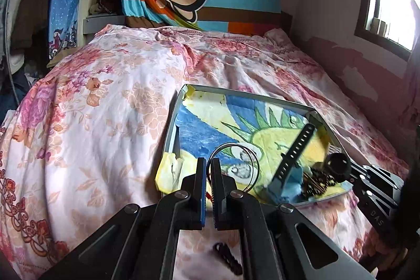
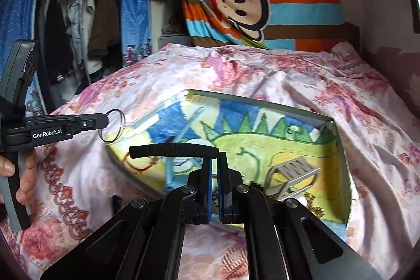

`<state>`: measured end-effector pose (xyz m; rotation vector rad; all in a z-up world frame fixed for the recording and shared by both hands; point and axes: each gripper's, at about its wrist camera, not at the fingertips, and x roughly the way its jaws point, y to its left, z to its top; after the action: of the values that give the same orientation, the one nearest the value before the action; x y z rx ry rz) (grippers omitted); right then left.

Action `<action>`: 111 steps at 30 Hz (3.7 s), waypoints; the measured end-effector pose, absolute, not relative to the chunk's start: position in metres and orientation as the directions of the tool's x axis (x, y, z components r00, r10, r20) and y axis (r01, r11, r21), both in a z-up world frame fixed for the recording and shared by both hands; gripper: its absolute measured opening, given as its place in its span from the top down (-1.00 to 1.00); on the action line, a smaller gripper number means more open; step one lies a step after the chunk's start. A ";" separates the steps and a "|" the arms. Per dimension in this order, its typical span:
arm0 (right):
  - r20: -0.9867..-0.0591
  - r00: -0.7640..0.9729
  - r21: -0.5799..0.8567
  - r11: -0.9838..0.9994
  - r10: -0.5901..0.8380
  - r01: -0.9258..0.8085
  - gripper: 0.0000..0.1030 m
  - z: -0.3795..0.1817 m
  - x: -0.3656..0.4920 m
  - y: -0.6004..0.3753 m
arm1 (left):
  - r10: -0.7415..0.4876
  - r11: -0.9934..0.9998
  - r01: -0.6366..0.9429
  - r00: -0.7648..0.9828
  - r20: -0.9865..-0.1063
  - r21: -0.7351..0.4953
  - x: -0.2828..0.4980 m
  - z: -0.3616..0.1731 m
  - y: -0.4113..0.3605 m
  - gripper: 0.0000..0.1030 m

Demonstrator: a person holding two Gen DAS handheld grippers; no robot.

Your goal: Organize jewelry

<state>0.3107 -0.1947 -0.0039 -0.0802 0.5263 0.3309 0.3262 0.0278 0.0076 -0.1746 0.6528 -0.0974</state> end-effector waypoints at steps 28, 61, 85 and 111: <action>-0.609 0.784 -0.061 0.978 0.120 -0.198 0.12 -0.019 0.325 -0.208 | -0.187 0.946 -0.046 0.734 -0.653 -0.322 0.341 -0.019 0.033 -0.49; -0.316 0.921 0.051 0.974 0.226 -0.222 -0.97 0.047 0.034 -0.231 | -0.037 0.999 0.017 0.893 -0.448 -0.048 0.053 0.039 0.024 -1.00; -0.471 0.856 0.074 0.976 0.215 -0.204 -0.97 -0.020 0.057 -0.233 | 0.077 0.994 -0.022 0.840 -0.538 0.109 0.053 -0.007 0.017 -1.00; -0.620 0.728 0.170 0.956 0.293 -0.239 -0.97 -0.041 0.126 -0.237 | -0.062 0.997 0.074 0.734 -0.676 -0.011 0.109 -0.022 0.025 -1.00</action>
<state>0.1257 -0.2371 -0.0409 0.0806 0.6970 0.2934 0.1088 0.0252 -0.0221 0.0176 0.7427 -0.0750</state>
